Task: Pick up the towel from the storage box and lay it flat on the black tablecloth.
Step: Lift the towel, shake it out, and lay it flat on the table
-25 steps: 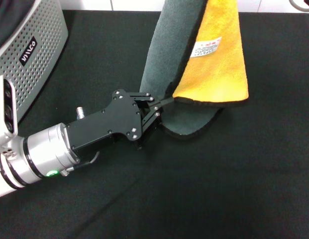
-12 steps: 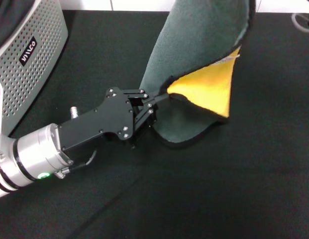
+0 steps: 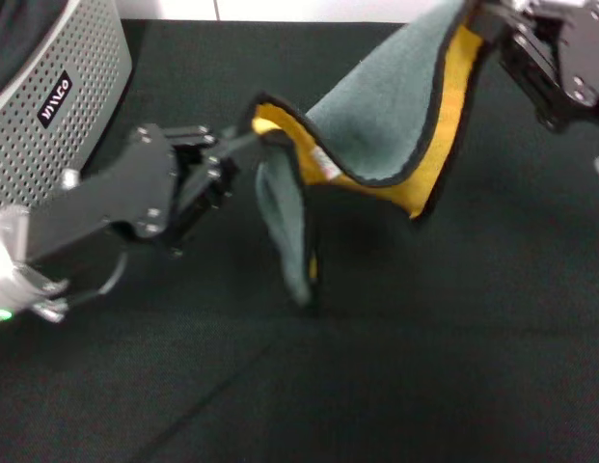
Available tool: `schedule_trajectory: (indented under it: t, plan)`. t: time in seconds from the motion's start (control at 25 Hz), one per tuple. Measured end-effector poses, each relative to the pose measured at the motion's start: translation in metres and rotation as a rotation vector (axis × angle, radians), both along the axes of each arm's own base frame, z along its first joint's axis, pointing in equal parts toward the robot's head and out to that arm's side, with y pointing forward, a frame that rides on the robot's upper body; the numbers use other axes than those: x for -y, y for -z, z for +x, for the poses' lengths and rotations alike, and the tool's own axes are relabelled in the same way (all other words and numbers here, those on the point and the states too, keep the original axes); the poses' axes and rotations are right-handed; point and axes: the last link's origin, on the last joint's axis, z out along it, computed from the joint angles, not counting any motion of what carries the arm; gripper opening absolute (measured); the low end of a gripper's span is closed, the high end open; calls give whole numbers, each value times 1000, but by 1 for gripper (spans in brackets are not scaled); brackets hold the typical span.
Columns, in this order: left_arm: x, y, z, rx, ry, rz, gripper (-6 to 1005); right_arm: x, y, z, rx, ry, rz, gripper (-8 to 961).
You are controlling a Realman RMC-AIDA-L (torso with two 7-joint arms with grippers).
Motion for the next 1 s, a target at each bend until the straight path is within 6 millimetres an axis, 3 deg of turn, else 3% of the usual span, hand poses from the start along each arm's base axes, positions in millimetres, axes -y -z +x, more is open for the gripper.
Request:
schedule_trajectory:
  t: [0.16,0.6,1.0]
  plan:
    - [2,-26,-1,-18,23,26,23,15,-8,15,3,29,-15,20]
    - [15,-69,9,-199,91,-18,24,48,-19,25,-5,24,-123,21]
    - [27,-91,3,-260,91,-87,25,86,-15,43,-42,12,-200,21]
